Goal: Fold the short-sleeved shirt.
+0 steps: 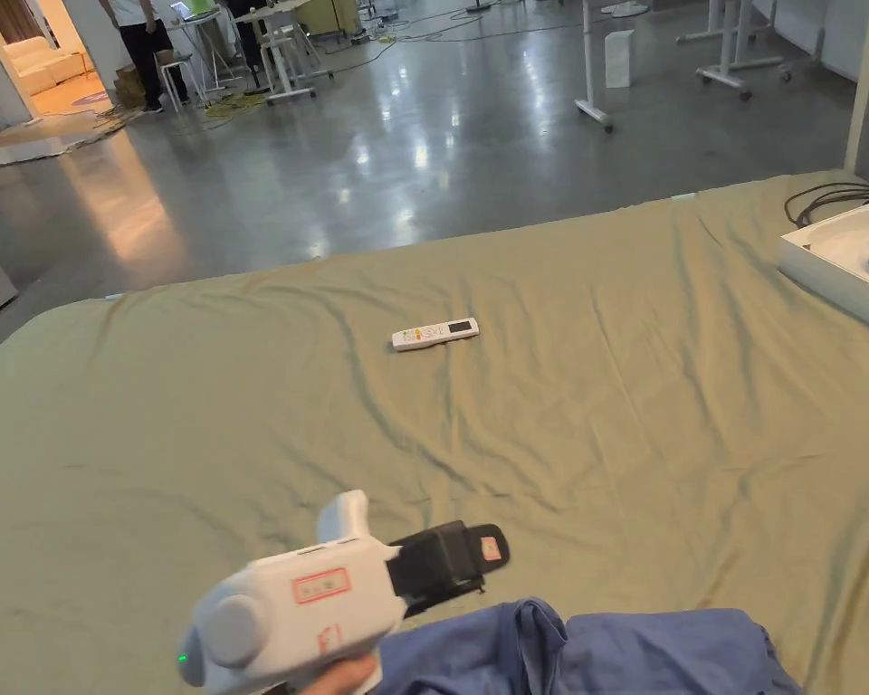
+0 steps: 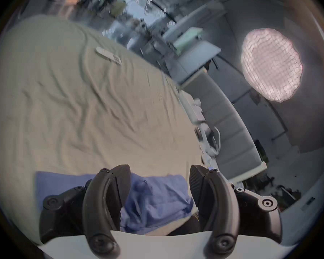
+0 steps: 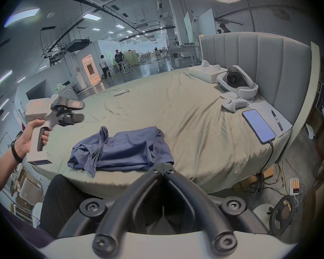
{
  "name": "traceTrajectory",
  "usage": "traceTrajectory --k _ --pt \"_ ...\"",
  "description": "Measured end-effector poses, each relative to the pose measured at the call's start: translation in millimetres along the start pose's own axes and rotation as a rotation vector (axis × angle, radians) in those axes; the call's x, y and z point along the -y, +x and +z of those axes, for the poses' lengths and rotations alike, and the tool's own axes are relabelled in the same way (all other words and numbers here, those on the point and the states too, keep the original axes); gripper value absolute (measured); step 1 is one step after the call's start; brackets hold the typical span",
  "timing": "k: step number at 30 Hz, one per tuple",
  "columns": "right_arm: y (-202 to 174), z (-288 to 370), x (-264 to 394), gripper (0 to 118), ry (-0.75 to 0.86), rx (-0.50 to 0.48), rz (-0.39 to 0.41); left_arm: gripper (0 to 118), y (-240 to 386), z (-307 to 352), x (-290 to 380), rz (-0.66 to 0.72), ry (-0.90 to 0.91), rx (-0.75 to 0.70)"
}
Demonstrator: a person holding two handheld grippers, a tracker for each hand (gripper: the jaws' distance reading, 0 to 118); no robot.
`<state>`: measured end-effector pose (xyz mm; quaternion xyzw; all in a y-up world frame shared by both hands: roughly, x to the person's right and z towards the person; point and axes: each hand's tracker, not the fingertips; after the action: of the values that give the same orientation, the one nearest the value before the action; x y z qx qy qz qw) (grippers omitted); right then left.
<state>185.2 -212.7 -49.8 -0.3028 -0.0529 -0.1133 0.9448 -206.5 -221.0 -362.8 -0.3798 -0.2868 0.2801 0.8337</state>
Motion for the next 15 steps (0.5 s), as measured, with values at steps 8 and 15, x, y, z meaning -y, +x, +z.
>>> traceTrajectory --k 8,15 --pt "-14.3 -1.5 -1.0 0 -0.013 -0.031 0.046 3 -60.4 -31.5 67.8 0.175 -0.163 -0.029" --pt "-19.5 0.4 -0.4 0 -0.036 -0.021 0.066 2 -76.7 -84.9 114.3 0.238 -0.269 -0.088"
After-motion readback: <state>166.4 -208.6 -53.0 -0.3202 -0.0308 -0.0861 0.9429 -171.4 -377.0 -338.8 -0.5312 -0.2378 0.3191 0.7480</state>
